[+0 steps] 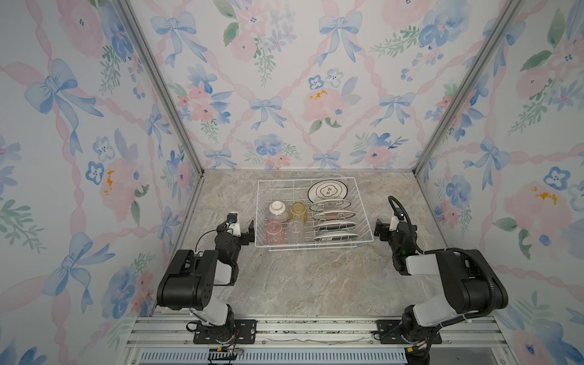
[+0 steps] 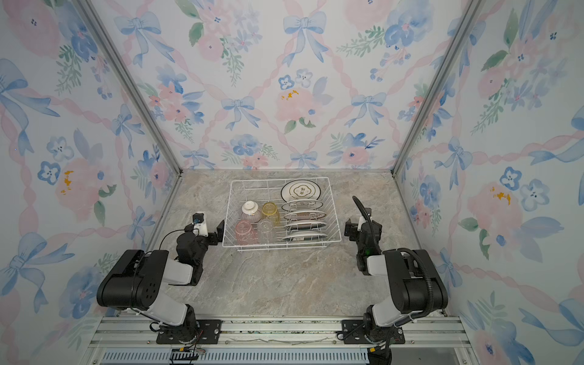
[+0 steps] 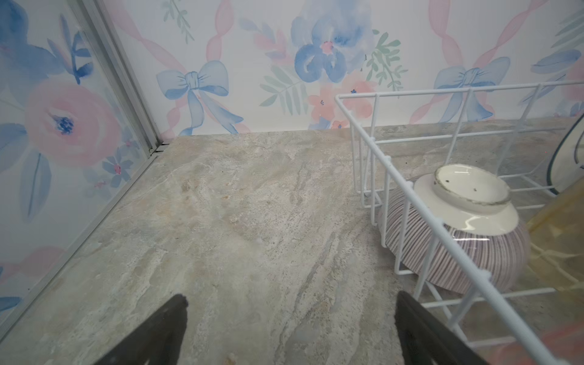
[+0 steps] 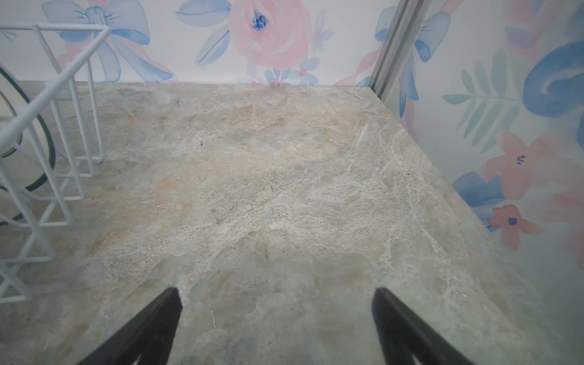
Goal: Unload the mixed dishes from the dish rack
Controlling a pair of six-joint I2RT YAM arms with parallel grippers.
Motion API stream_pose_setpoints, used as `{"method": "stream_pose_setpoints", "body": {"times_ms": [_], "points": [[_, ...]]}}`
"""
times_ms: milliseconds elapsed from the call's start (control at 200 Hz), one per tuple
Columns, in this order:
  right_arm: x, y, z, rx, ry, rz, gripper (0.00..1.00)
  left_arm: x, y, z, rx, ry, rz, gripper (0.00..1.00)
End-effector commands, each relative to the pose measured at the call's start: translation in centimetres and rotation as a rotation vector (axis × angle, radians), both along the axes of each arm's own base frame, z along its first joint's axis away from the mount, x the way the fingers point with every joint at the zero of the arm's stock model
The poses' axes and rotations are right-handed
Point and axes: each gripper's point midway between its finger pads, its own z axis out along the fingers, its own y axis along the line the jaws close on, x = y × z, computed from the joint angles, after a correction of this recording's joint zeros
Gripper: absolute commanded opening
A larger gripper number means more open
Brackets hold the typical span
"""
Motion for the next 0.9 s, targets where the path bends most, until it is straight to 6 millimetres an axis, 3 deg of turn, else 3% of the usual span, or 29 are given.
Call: {"method": "stream_pose_setpoints", "body": {"times_ms": [0, 775, 895], "points": [[0.77, 0.39, 1.21, 0.01, -0.043, 0.005, 0.97, 0.3, -0.04, 0.4, -0.003, -0.013, -0.007, 0.98], [0.83, 0.28, 1.12, 0.02, -0.038, 0.007, 0.97, 0.33, -0.1, 0.38, -0.003, -0.012, -0.01, 0.98], [0.8, 0.29, 1.06, 0.022, -0.036, 0.008, 0.97, 0.38, -0.05, 0.44, -0.004, -0.014, -0.009, 0.91]]}}
